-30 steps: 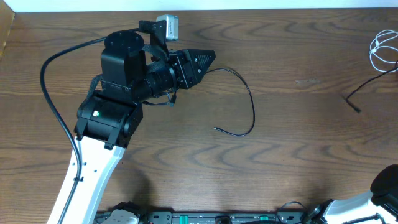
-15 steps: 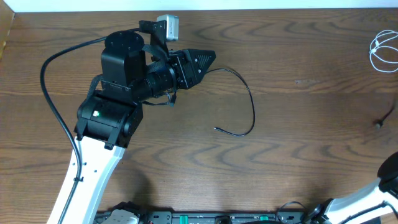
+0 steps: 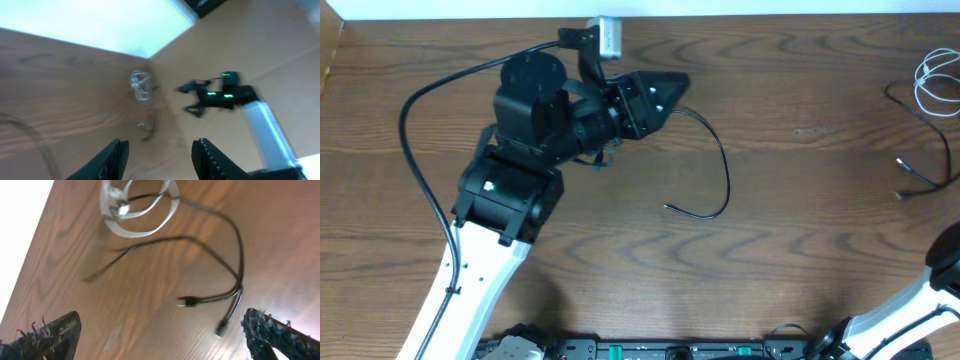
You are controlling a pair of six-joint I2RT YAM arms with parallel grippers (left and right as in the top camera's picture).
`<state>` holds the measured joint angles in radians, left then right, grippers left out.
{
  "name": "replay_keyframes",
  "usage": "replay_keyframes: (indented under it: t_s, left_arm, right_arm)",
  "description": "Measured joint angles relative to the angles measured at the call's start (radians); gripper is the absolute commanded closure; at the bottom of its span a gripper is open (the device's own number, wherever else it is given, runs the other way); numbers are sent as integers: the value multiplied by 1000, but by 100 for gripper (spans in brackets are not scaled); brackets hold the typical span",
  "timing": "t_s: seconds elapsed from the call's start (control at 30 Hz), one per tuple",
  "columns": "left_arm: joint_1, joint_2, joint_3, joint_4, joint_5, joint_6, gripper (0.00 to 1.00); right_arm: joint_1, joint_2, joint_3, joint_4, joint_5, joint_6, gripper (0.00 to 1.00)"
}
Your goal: Untangle cables
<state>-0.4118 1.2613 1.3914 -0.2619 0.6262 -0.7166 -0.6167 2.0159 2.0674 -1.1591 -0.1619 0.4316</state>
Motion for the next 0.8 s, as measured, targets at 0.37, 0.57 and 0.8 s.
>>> replay_keyframes:
  t_s: [0.37,0.57,0.8]
  left_arm:
    - [-151,1,0,187,5,-149,54]
    - [-153,1,0,192,24,-152,54]
    - [-154,1,0,192,56,-152,54]
  right_arm:
    - [340,-65,0,-51,-74,-145,1]
    - [491,-65,0,-38,-50,-178,1]
    - [594,-65,0,-21,-29,-185,1]
